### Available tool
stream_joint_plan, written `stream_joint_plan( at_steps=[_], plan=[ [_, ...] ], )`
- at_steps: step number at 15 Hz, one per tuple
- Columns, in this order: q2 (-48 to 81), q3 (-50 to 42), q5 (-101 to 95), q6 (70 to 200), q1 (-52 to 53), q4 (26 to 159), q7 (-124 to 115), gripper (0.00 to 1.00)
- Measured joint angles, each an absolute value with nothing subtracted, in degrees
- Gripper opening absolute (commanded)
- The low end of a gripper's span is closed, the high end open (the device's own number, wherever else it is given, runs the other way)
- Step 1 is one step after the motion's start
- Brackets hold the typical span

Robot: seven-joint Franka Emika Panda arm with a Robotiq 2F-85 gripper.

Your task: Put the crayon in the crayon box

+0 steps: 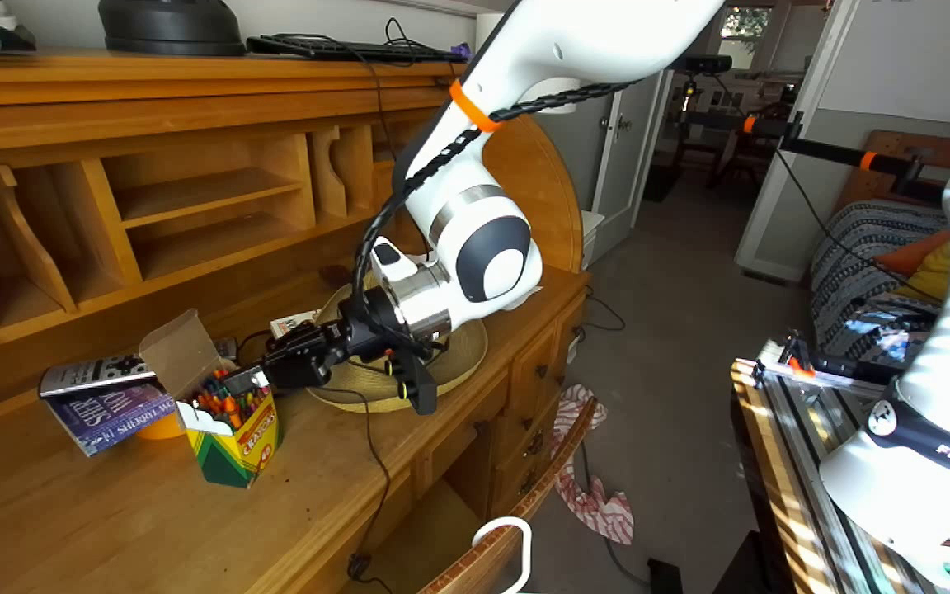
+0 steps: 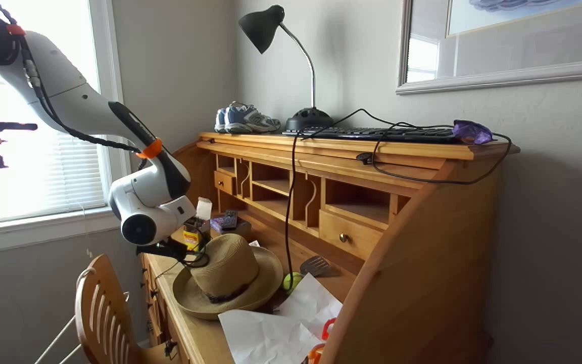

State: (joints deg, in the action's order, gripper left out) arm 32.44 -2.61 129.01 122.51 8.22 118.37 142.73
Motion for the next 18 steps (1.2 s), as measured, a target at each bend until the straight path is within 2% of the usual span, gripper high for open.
stream_joint_plan(
  at_steps=[18],
  plan=[
    [34.2, -2.6, 129.0, 125.5, 8.4, 117.0, 142.9, 0.00]
  ],
)
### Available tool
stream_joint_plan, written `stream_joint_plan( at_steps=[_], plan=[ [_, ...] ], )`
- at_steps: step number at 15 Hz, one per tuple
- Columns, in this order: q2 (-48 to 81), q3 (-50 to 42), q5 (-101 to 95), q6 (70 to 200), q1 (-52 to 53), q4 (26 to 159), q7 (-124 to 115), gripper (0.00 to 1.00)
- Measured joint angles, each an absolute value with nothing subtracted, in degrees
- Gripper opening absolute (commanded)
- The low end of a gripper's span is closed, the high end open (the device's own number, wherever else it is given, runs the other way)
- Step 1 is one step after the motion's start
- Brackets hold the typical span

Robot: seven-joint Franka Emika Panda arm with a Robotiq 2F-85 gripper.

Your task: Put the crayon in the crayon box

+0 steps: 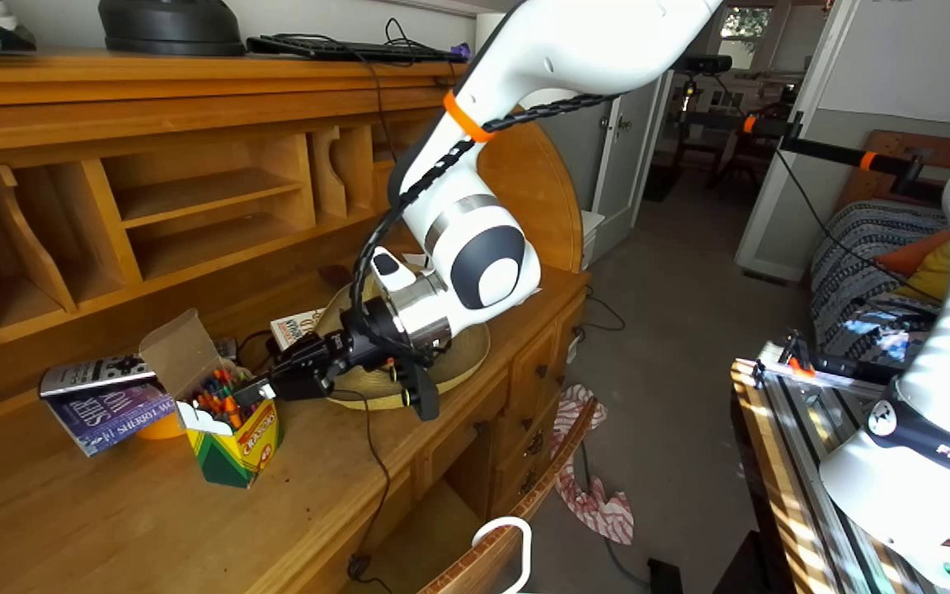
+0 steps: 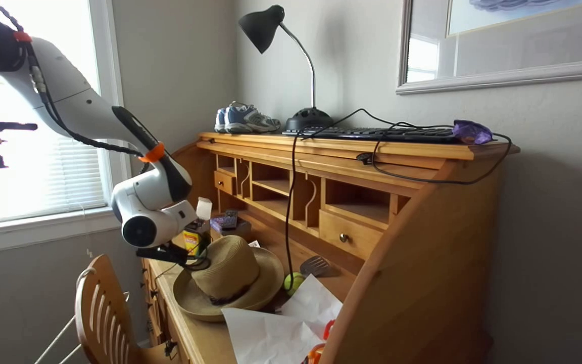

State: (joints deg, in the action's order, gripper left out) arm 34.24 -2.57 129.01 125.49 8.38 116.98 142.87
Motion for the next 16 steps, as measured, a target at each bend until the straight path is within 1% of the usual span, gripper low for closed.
stream_joint_plan(
  at_steps=[6, 16],
  plan=[
    [33.9, -2.4, 129.2, 122.3, 8.2, 116.9, 142.8, 0.00],
    [34.1, -2.1, 130.8, 122.2, 8.4, 116.2, 142.8, 0.00]
  ],
)
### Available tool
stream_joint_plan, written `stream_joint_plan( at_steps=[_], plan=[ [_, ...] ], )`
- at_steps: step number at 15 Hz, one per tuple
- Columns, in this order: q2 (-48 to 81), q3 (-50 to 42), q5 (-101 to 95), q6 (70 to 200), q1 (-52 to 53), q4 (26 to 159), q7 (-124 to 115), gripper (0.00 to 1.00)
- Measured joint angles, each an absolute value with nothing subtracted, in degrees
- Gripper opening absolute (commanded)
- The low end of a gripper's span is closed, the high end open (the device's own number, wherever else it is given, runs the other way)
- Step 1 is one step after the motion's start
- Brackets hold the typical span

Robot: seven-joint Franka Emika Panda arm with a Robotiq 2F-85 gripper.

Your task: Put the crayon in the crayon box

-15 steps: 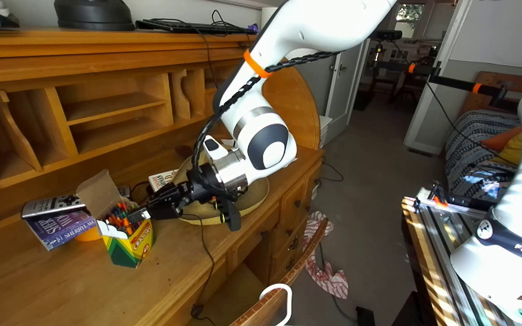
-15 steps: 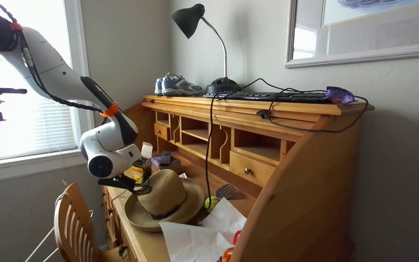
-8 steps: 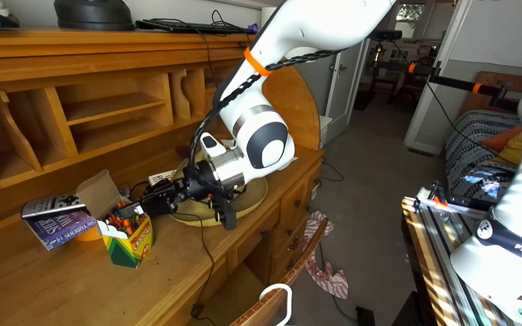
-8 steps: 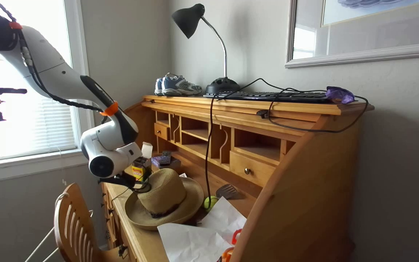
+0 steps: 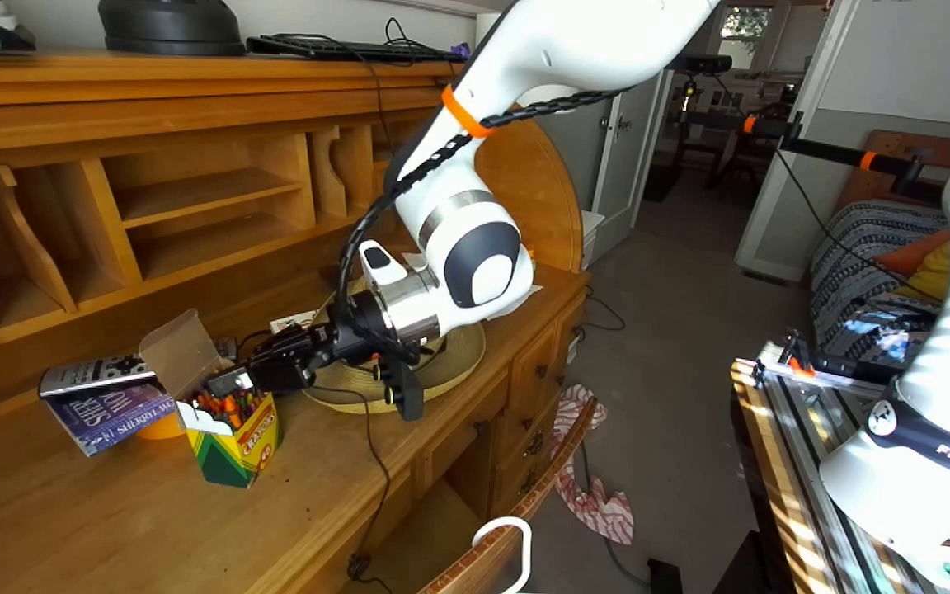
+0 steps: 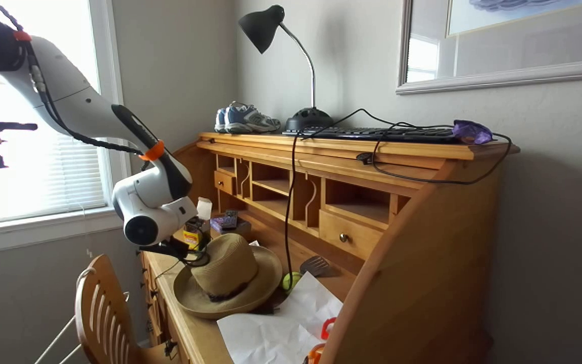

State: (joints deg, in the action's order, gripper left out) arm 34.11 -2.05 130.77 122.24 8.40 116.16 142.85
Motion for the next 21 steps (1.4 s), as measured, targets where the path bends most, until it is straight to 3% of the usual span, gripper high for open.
stream_joint_plan(
  at_steps=[21],
  plan=[
    [36.1, -2.0, 130.8, 126.5, 8.7, 114.1, 142.9, 0.00]
  ],
)
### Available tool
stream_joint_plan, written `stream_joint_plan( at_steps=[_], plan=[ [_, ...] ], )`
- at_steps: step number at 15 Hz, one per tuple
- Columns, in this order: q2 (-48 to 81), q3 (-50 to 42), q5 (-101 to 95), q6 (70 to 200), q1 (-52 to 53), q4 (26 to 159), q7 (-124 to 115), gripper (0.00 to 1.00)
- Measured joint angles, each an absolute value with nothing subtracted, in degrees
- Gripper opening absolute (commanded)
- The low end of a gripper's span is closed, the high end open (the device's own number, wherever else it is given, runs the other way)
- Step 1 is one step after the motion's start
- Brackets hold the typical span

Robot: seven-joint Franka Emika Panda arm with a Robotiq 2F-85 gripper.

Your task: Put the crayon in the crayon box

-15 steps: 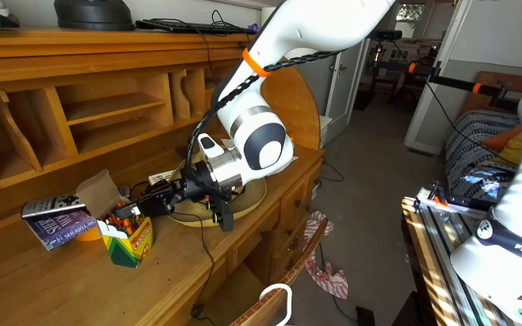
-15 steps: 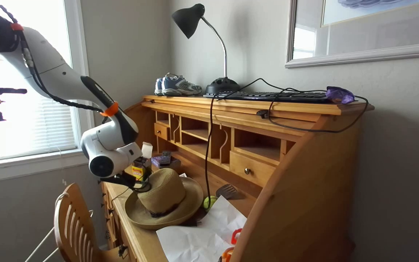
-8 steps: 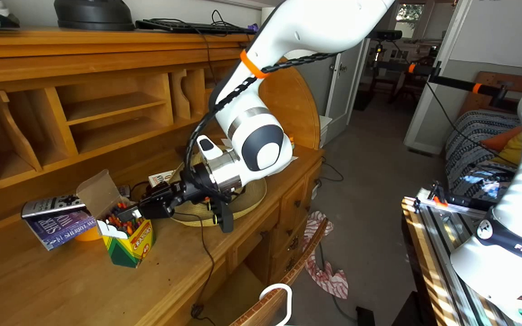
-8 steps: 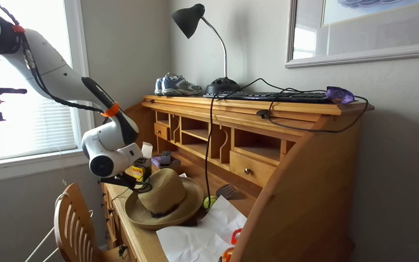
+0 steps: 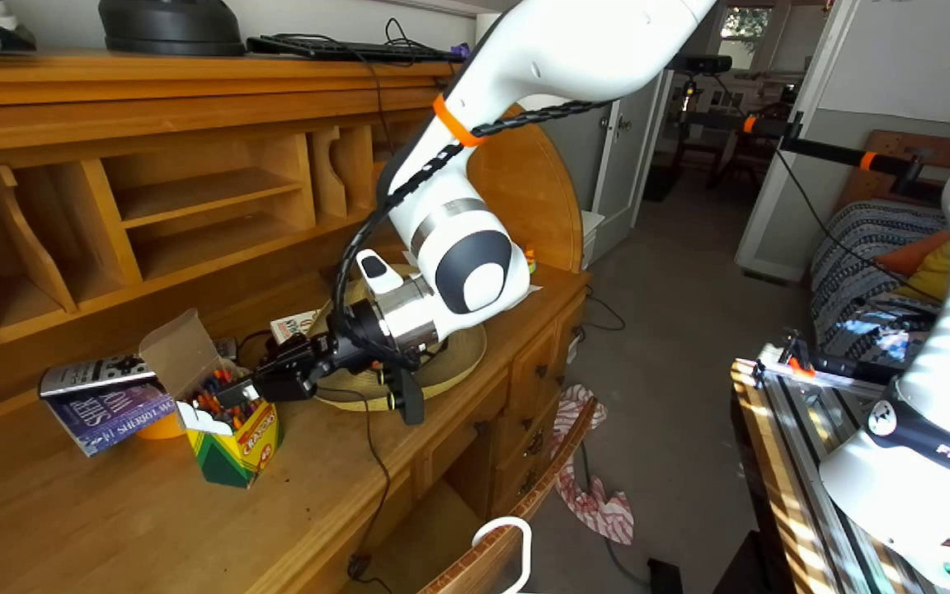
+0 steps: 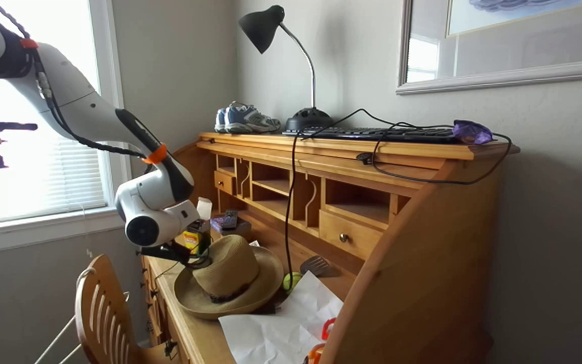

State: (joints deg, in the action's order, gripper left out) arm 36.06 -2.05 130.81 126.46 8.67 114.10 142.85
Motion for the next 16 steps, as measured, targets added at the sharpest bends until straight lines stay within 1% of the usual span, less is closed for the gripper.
stream_joint_plan(
  at_steps=[1, 2, 4, 5, 6, 11, 12, 16],
  plan=[
    [35.8, -2.0, 130.8, 126.4, 8.7, 114.1, 142.7, 0.09],
    [35.3, -2.0, 130.8, 126.4, 8.7, 114.2, 142.4, 0.27],
    [33.4, -1.7, 130.8, 126.3, 8.6, 114.9, 140.3, 0.40],
    [31.9, -1.6, 130.8, 127.1, 8.6, 115.5, 139.1, 0.49],
    [30.2, -1.6, 130.8, 129.6, 8.8, 116.4, 137.6, 0.56],
    [21.0, -1.1, 130.4, 148.7, 11.4, 121.0, 132.0, 0.95],
    [19.2, -0.7, 129.8, 151.7, 11.9, 121.9, 130.4, 1.00],
    [13.3, 2.1, 126.9, 161.8, 13.4, 125.1, 123.8, 1.00]
  ],
)
